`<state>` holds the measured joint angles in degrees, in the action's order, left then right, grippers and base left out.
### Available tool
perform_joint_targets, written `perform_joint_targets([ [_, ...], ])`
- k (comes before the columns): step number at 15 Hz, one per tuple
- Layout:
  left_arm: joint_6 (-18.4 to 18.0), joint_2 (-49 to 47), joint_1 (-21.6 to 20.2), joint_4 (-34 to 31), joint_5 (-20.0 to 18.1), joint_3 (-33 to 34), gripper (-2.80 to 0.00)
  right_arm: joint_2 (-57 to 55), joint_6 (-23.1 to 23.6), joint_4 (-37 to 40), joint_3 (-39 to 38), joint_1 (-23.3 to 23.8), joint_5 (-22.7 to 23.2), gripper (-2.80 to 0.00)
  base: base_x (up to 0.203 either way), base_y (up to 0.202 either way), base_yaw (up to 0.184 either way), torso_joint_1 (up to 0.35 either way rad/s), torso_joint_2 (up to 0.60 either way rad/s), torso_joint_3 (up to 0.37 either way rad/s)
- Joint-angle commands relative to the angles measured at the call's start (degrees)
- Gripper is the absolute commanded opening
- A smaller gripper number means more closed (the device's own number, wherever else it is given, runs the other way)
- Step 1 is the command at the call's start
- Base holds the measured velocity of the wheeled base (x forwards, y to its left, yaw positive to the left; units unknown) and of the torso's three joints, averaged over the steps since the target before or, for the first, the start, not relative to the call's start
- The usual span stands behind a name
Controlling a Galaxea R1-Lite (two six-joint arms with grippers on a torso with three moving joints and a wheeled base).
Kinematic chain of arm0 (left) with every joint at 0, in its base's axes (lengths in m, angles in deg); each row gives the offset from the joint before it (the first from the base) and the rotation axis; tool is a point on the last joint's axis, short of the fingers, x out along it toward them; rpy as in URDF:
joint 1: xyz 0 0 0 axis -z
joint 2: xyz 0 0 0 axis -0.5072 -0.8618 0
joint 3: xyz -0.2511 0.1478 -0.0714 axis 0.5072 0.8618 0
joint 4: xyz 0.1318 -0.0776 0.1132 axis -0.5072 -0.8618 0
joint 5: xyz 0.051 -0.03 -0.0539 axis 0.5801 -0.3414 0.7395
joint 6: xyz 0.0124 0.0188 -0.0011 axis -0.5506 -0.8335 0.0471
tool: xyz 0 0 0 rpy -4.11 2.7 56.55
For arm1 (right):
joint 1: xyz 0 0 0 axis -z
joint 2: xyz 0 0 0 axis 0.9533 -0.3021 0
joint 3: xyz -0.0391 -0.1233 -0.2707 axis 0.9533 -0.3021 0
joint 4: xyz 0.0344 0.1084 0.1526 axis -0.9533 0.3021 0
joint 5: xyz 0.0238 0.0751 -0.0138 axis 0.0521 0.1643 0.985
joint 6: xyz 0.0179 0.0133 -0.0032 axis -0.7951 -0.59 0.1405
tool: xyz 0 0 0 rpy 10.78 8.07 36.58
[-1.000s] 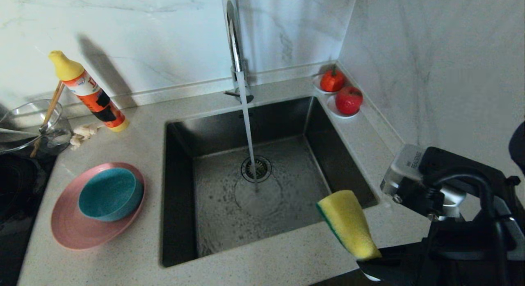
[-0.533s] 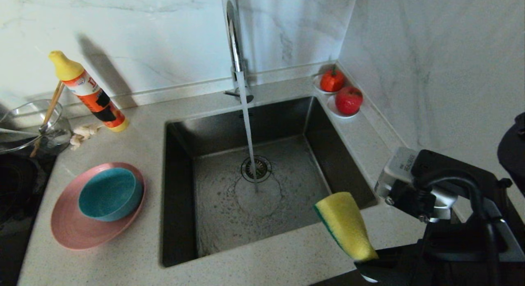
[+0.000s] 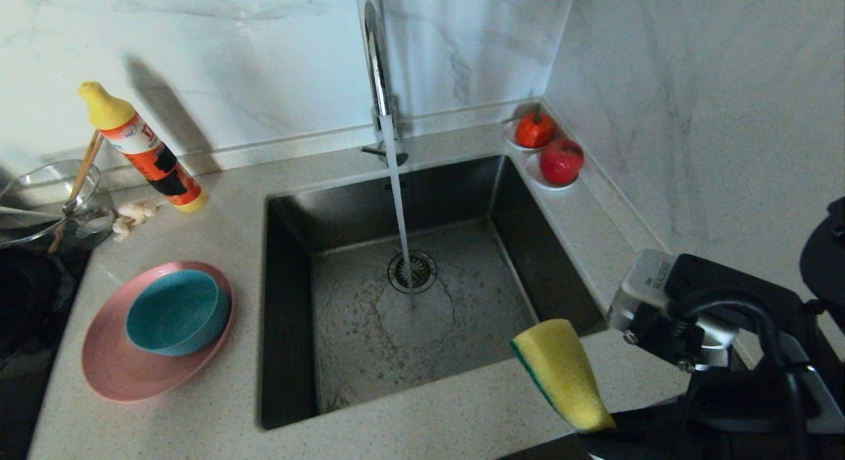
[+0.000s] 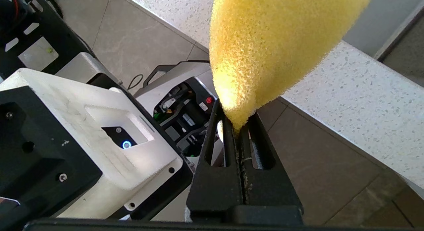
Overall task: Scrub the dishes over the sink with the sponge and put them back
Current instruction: Pick up a bowl and the sponge
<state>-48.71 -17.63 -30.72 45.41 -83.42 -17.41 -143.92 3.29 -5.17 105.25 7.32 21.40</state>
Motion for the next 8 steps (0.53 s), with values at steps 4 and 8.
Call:
perform_joint_targets([
  [4,-0.2,-23.5,-0.3,-6.6,8.2,-19.8,-2.8,0.1,0.0,-0.1,-0.2,-0.3,0.0,-2.8,0.0,0.0,0.0,0.0,0.0,0.0],
  [8,-0.1,-45.5,-0.6,-12.5,14.9,-31.7,-2.8,0.6,0.2,-0.2,0.5,-0.6,-0.2,-2.8,0.0,0.0,0.0,0.0,0.0,0.0],
])
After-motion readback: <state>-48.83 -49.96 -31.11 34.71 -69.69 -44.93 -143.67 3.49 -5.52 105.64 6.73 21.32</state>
